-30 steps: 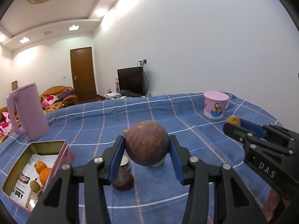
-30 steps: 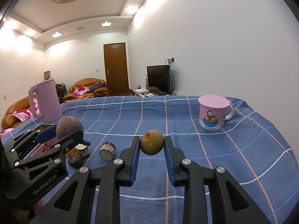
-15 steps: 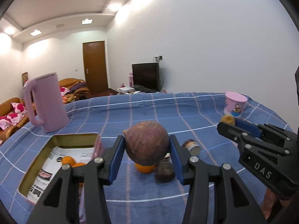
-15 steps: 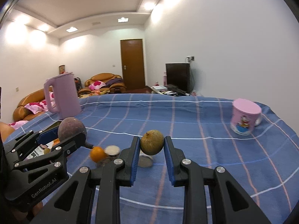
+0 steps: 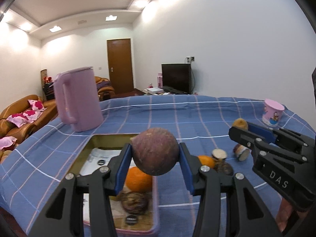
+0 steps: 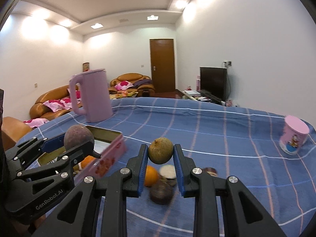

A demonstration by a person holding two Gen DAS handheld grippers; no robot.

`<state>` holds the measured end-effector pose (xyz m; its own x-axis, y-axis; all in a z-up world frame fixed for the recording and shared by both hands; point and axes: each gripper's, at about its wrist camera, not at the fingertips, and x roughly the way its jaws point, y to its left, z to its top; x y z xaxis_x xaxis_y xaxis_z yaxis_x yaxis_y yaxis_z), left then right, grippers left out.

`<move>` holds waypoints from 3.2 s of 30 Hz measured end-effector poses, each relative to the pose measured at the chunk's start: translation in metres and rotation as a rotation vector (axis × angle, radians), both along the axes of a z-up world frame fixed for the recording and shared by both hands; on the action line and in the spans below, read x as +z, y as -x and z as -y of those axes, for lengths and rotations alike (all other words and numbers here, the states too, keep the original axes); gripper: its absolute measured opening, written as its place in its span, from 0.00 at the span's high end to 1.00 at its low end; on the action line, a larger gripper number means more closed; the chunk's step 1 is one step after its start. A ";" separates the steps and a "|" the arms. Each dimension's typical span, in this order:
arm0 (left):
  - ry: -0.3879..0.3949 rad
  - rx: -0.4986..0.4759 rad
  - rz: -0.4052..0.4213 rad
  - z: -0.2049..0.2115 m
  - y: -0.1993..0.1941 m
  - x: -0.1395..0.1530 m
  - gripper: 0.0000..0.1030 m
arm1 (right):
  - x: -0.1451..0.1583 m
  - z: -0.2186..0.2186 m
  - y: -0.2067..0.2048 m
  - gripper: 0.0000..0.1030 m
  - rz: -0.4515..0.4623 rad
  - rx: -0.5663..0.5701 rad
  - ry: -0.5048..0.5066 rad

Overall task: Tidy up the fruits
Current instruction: 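Carry the purple fruit and yellow fruit over the pink tin tray with both tools, then open both tools to drop the purple and yellow fruits into the tray, then grasp the brown-lidded jar with the right tool while the left tool grasps a dark mangosteen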

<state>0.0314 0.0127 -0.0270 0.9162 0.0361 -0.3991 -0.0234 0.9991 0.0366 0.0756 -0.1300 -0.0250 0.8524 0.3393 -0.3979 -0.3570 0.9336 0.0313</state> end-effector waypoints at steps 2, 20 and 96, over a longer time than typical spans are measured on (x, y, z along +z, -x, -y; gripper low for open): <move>0.001 0.013 -0.003 -0.007 0.001 0.001 0.52 | 0.001 -0.010 -0.002 0.73 0.001 0.017 0.003; 0.006 0.139 -0.015 -0.073 -0.002 0.002 0.52 | 0.002 -0.075 -0.007 0.73 -0.001 0.142 0.031; -0.027 -0.064 -0.149 0.035 -0.029 -0.015 0.16 | -0.037 0.064 -0.052 0.39 -0.307 -0.156 0.040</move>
<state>0.0602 -0.0223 -0.0421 0.8474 -0.0083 -0.5308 0.0483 0.9969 0.0615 0.1274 -0.1937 -0.0617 0.7314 0.1932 -0.6540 -0.1893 0.9789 0.0775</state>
